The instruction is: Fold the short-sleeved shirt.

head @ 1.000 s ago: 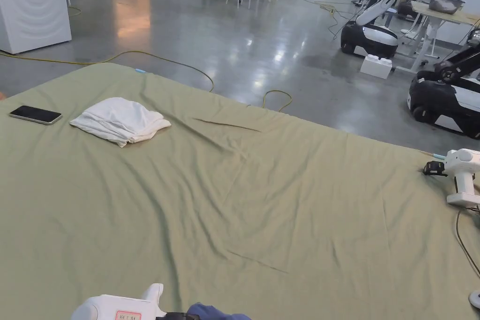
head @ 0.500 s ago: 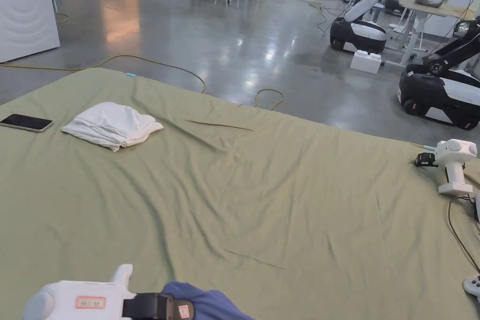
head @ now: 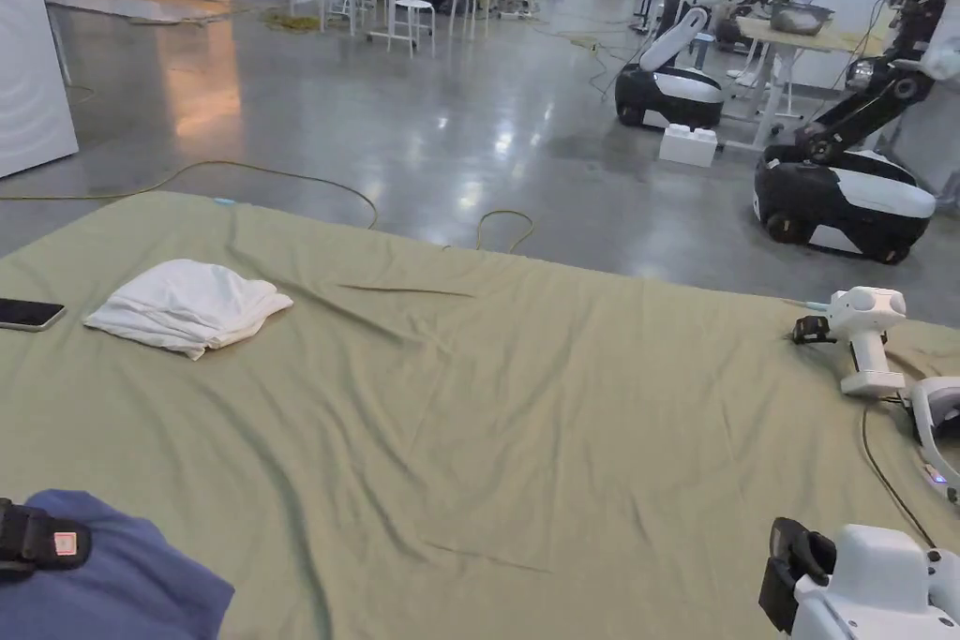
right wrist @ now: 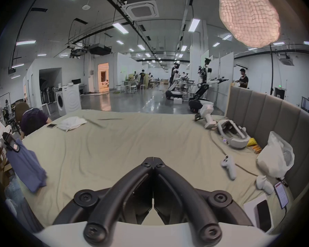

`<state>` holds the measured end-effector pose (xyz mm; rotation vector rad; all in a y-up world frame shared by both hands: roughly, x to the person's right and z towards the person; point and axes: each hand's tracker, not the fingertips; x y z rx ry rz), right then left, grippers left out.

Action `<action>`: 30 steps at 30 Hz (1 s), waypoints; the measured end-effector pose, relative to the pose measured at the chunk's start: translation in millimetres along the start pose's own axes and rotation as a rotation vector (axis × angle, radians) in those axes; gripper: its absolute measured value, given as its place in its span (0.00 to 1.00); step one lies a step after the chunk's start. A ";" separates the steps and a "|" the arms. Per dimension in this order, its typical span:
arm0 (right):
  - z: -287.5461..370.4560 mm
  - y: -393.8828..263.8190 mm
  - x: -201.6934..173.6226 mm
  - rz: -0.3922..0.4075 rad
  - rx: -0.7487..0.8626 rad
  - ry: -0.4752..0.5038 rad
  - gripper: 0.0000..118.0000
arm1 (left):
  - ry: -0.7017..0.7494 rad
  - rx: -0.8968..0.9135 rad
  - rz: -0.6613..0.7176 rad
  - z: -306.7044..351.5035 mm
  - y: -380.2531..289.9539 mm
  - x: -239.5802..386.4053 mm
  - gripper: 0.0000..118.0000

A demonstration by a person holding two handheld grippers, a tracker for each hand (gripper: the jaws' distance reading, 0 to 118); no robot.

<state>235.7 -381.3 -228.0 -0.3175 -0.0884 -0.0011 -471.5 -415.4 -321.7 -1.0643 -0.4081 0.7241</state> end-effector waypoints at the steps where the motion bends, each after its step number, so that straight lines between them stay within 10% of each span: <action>1: 0.4 3.5 5.6 -0.007 0.005 -0.010 0.00 | 0.021 0.015 0.004 12.4 0.0 6.3 0.27; 12: 2.6 -1.2 22.8 -0.057 -0.005 -0.050 0.00 | 0.290 0.055 0.231 30.2 39.4 -86.9 0.32; 17: 1.8 0.2 23.2 -0.046 -0.003 -0.047 0.00 | 0.374 0.055 0.194 40.5 28.9 -86.2 0.55; 23: 2.2 5.2 21.1 -0.037 0.006 -0.032 0.00 | 0.576 0.171 0.022 73.1 3.6 -23.9 0.55; 30: 2.6 1.6 16.0 -0.038 0.008 -0.011 0.00 | 0.434 0.412 -0.080 97.1 -13.9 25.7 0.55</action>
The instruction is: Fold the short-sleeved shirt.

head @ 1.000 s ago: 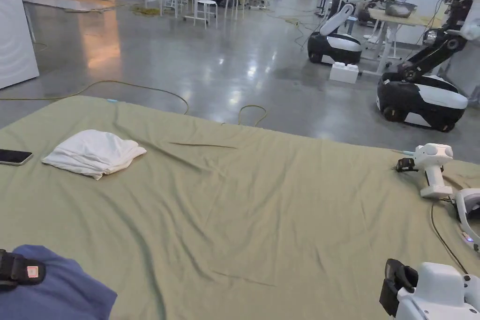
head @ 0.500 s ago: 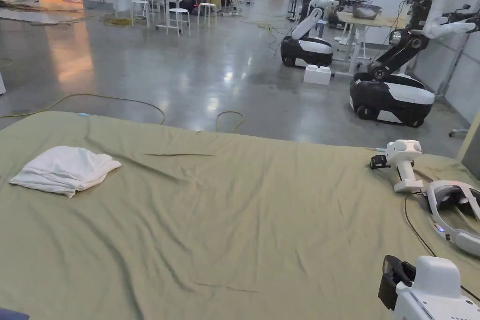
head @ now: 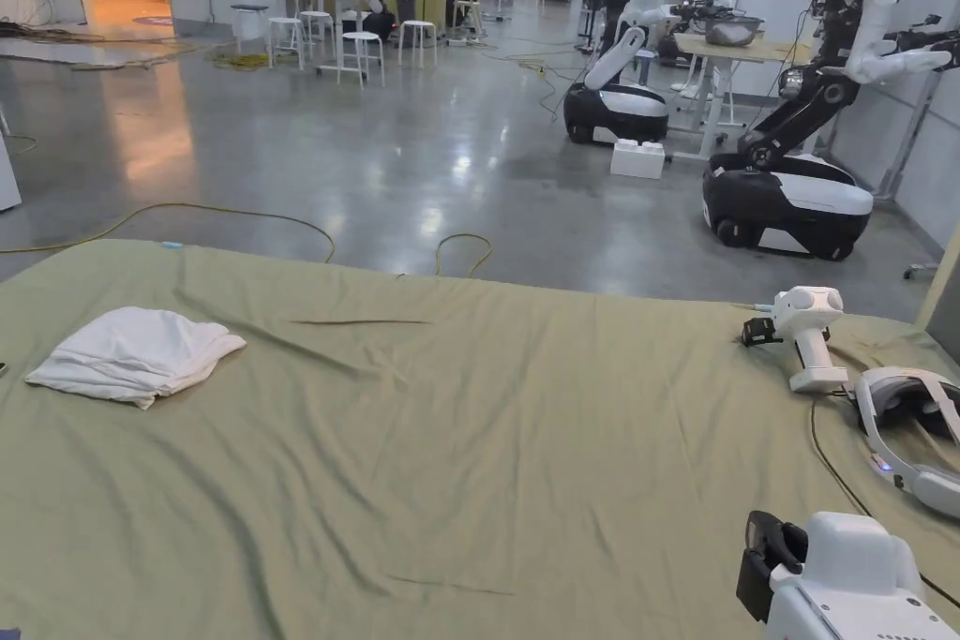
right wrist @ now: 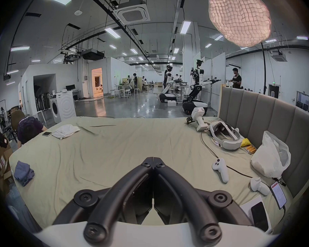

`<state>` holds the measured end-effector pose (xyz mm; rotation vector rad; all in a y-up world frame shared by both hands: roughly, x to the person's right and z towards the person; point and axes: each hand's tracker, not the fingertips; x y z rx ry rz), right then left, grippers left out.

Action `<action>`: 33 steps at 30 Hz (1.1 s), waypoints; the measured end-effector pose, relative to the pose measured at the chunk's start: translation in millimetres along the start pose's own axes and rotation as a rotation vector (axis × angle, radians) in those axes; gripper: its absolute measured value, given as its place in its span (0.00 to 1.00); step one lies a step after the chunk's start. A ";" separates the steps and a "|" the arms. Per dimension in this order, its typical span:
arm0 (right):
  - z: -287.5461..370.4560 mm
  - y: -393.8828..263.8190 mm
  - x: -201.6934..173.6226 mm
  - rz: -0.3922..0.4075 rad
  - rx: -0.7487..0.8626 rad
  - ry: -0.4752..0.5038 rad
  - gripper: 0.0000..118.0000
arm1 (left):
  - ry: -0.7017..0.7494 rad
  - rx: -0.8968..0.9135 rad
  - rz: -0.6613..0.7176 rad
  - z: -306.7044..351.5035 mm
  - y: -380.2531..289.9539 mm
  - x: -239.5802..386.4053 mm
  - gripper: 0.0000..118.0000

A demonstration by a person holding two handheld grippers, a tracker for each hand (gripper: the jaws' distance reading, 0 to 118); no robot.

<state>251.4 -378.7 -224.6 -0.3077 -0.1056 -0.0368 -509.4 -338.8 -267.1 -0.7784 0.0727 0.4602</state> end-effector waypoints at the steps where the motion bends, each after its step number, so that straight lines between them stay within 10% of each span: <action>1: 0.1 -1.1 -0.7 -0.002 0.000 0.002 0.00 | -0.041 0.022 0.000 1.6 -5.5 9.6 0.55; 15: 1.0 -0.8 -13.8 -0.040 0.004 0.033 0.00 | -0.639 0.444 -0.055 -50.3 -98.0 186.8 0.55; 26: 1.3 10.5 -28.9 -0.039 0.074 -0.011 0.00 | -0.192 0.485 -0.408 -71.7 -147.8 326.9 0.53; 33: -5.2 15.2 -36.1 -0.033 0.110 -0.034 0.00 | -0.184 0.483 -0.465 -74.7 -162.4 351.5 0.11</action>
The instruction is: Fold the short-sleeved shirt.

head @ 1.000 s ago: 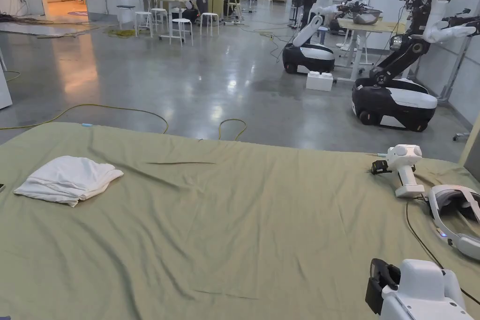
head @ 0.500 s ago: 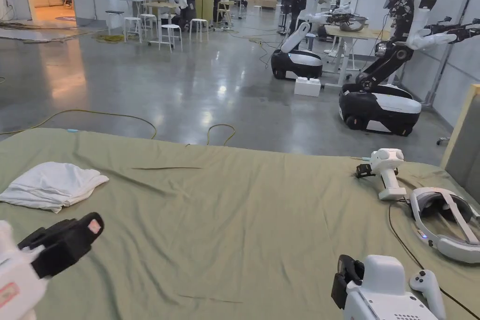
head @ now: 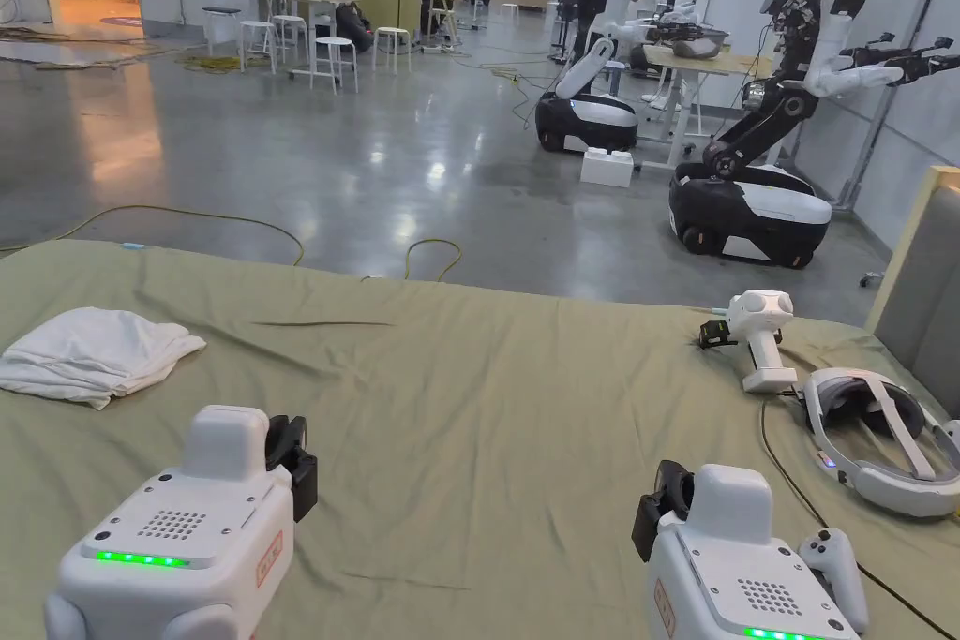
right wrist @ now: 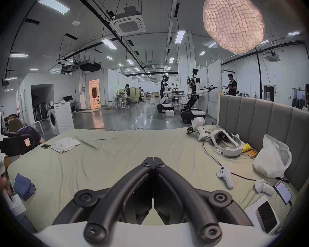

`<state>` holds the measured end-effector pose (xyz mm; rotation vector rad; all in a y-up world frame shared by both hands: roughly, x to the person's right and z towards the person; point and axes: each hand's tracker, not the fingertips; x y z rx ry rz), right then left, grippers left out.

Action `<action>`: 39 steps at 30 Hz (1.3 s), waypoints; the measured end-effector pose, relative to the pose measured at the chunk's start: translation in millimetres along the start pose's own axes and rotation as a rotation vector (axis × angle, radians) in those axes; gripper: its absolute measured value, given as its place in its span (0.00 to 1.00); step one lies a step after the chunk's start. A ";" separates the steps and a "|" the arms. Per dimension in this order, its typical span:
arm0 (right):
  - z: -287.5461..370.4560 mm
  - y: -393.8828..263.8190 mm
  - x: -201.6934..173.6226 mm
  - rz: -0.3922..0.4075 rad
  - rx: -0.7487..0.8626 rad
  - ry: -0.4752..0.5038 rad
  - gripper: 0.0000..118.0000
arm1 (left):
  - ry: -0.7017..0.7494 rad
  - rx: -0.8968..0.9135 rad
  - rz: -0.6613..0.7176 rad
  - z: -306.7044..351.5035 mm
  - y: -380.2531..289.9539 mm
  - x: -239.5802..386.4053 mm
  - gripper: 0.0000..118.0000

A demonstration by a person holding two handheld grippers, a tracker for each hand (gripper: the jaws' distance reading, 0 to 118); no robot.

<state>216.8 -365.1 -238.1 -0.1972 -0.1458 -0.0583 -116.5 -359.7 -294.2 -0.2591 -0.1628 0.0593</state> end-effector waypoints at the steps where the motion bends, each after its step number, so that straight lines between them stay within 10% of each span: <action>1: -1.2 -0.3 -0.1 0.000 0.001 0.002 0.00 | 0.017 0.002 -0.020 -0.1 -1.0 3.0 0.07; 30: 4.3 2.8 -14.8 0.081 0.016 -0.015 0.01 | 0.013 0.016 0.002 13.1 6.6 -3.7 0.06; 33: 4.1 3.8 -13.5 0.082 0.017 -0.031 0.25 | 0.007 0.018 -0.011 14.0 8.7 -4.2 0.26; 35: 3.6 4.1 -12.2 0.077 0.015 -0.040 0.59 | -0.008 0.013 0.002 12.8 8.0 -7.3 0.53; 39: 2.9 3.0 -10.0 0.076 0.016 -0.060 0.74 | 0.000 0.036 0.041 17.3 6.9 -10.9 0.58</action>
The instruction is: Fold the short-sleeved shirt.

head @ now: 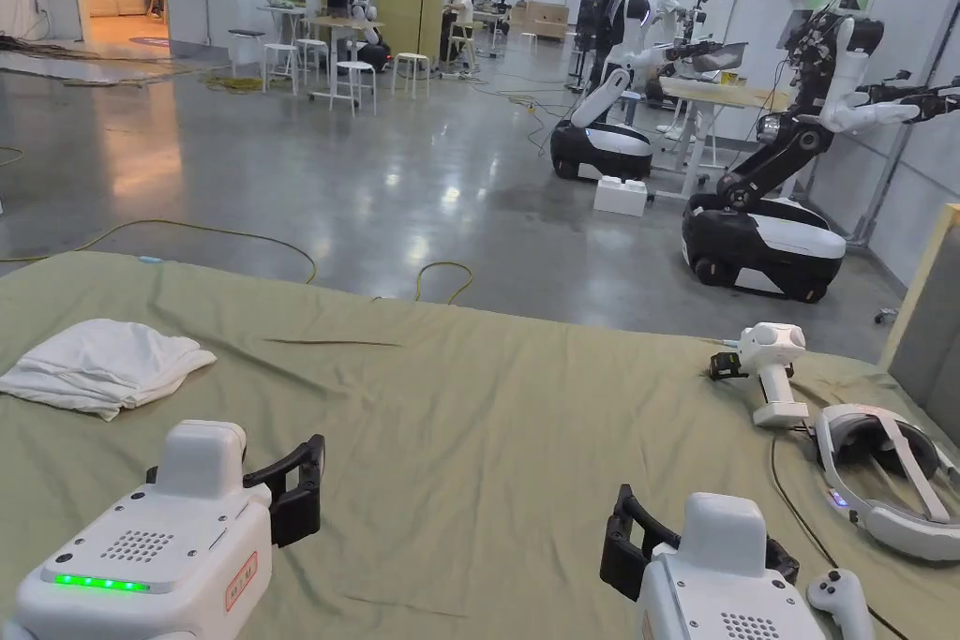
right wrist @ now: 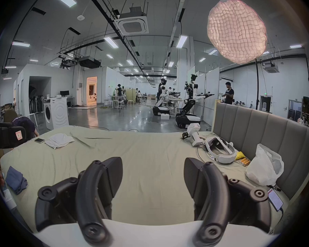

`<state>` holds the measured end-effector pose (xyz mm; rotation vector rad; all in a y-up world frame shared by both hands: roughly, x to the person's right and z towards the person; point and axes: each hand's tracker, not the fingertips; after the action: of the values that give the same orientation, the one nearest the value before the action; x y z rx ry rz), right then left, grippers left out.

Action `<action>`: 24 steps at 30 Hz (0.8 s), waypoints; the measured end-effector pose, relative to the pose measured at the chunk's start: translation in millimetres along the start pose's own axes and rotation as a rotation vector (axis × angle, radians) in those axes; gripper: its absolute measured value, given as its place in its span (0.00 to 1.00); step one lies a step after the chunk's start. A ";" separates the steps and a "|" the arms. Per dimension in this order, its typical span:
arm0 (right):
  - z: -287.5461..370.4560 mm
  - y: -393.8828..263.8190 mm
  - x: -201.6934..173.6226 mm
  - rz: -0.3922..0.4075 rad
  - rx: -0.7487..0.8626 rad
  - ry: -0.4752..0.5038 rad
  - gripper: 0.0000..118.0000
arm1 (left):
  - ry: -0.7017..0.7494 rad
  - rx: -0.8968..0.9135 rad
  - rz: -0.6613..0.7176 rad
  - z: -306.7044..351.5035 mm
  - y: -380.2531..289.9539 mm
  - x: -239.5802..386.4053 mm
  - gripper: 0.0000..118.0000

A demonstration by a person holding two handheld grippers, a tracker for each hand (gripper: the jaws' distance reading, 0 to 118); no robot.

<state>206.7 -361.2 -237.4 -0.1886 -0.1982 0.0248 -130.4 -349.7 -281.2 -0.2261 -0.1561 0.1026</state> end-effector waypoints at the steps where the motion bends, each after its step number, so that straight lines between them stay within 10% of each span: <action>1: -0.4 -0.1 0.5 -0.004 -0.002 -0.005 0.83 | 0.002 0.007 0.008 1.0 0.0 -0.7 0.59; 24: -0.4 7.4 5.7 -0.055 0.067 0.043 0.93 | 0.064 0.058 0.014 -8.0 10.3 -9.3 0.73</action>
<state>212.4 -353.7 -238.1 -0.1172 -0.1594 -0.0271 -139.1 -342.5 -292.6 -0.1724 -0.0878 0.1138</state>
